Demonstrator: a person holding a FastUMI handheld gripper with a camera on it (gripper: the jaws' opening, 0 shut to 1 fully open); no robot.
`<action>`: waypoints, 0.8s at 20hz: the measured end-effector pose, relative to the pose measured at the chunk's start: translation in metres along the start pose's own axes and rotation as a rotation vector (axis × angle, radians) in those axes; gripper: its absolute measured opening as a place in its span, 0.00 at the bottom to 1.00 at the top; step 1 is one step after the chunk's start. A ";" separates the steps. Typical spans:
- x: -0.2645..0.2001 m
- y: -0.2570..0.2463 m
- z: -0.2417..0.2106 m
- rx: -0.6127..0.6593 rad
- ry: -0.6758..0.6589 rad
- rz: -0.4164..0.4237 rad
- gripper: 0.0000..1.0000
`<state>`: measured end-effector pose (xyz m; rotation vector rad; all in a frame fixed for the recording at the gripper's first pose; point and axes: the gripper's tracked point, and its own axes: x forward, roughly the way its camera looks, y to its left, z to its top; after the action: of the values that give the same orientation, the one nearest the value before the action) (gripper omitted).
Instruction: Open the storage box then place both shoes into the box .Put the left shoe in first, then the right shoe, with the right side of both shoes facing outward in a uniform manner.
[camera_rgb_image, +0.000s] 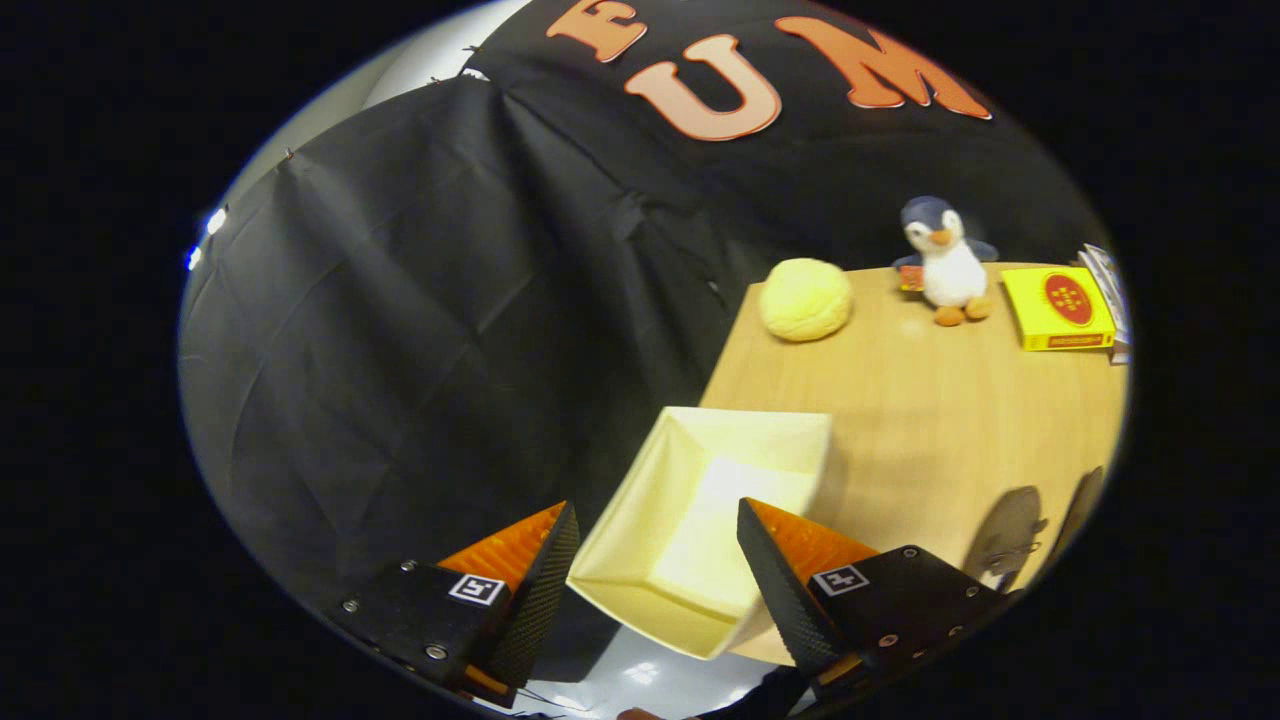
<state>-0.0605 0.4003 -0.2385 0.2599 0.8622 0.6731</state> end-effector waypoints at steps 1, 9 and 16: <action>-0.009 -0.027 -0.004 -0.016 -0.011 -0.052 0.96; -0.078 -0.205 -0.069 -0.141 0.037 -0.355 0.96; -0.077 -0.290 -0.140 -0.139 0.153 -0.438 0.84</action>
<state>-0.0766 0.1219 -0.4167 -0.1077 0.9744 0.3428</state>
